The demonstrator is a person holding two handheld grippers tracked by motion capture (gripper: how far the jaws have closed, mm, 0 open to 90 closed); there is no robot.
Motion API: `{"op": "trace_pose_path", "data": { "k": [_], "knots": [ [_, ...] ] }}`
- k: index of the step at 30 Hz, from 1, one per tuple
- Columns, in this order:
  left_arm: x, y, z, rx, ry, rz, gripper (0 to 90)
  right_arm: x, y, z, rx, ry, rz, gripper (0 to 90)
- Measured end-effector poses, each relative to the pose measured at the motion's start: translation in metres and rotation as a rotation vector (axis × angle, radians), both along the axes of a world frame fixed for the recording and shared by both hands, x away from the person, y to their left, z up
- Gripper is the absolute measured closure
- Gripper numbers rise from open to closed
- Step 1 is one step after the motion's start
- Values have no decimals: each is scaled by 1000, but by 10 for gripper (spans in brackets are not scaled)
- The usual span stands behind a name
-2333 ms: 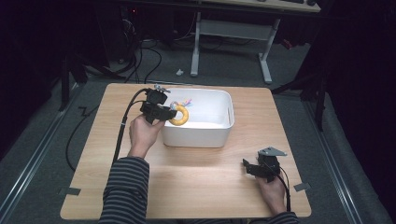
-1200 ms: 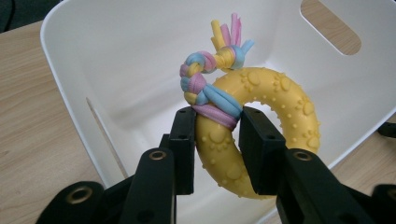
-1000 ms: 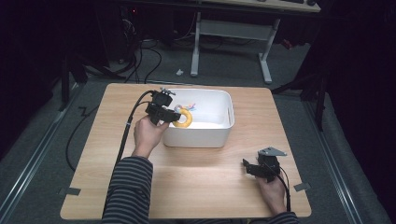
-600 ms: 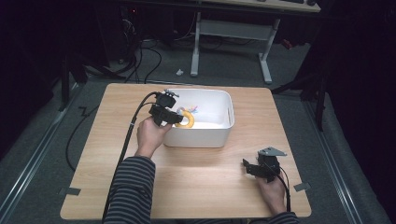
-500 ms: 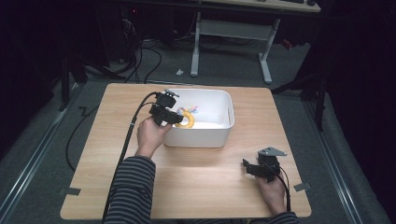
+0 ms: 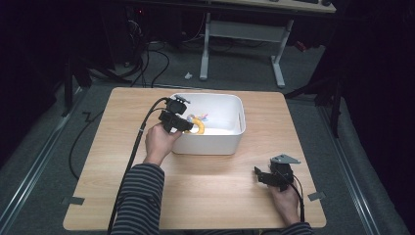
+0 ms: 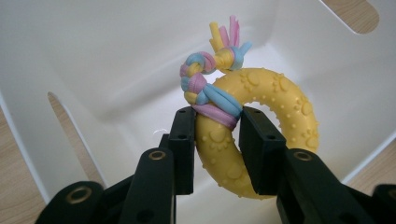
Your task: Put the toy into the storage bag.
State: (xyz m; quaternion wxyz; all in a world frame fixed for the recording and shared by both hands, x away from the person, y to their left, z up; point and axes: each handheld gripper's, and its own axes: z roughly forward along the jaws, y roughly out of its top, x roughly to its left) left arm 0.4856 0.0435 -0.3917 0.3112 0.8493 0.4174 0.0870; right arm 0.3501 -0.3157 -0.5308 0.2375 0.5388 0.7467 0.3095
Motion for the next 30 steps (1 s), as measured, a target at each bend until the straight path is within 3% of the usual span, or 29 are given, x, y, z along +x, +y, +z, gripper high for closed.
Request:
{"op": "trace_pose_path", "data": {
  "k": [9, 13, 16, 24, 30],
  "knots": [
    [0, -2, 1, -1, -7, 2, 666, 0, 0, 0, 0, 0, 0, 259],
    [0, -1, 2, -29, -1, 2, 552, 0, 0, 0, 0, 0, 0, 259],
    [-5, 0, 9, -54, -30, 5, 509, 0, 0, 0, -1, 0, 1, 256],
    [-15, 11, 23, -67, -101, 20, 445, 0, 0, 0, 0, 1, 2, 255],
    [-34, 26, 36, -82, -168, 25, 429, 0, 0, 0, 0, 1, 2, 255]
  ]
}}
